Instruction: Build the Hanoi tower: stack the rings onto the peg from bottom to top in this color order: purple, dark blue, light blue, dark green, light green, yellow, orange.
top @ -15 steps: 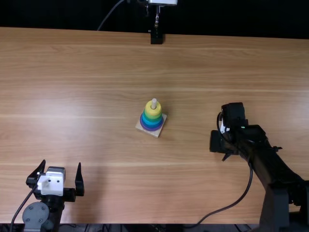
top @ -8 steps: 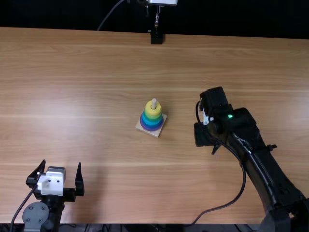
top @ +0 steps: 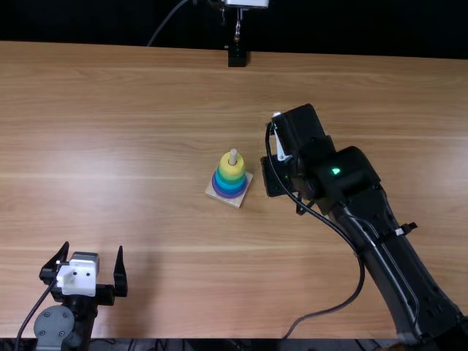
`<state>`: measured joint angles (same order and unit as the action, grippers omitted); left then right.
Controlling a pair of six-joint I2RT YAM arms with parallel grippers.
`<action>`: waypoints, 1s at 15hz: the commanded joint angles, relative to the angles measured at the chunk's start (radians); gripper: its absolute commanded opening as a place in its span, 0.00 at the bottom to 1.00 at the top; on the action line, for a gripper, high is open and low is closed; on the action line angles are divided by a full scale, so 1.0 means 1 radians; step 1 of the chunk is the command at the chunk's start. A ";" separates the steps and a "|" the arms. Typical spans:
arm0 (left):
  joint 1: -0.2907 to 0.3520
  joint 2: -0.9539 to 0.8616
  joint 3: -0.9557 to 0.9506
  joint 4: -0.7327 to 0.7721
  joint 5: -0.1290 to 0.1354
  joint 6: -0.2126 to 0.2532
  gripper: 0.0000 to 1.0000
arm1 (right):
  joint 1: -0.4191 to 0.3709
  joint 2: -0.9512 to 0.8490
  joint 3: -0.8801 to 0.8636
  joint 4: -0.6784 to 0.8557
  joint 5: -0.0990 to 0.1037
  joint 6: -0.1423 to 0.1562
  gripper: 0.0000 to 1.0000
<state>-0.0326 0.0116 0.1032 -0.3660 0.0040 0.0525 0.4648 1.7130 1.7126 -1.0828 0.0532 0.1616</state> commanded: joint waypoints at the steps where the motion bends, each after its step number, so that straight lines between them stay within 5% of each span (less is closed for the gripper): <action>1: 0.002 -0.012 -0.103 -0.079 0.002 0.012 1.00 | 0.015 0.053 0.082 -0.015 0.015 0.000 0.04; 8: 0.002 -0.012 -0.103 -0.079 0.002 0.012 1.00 | 0.118 0.232 0.314 -0.072 0.013 0.006 0.04; 15: 0.002 -0.012 -0.103 -0.079 0.002 0.012 1.00 | 0.120 0.298 0.367 -0.082 0.013 0.006 0.04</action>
<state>-0.0326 0.0116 0.1028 -0.3660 0.0044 0.0521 0.5808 1.9984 2.0552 -1.1641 0.0628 0.1619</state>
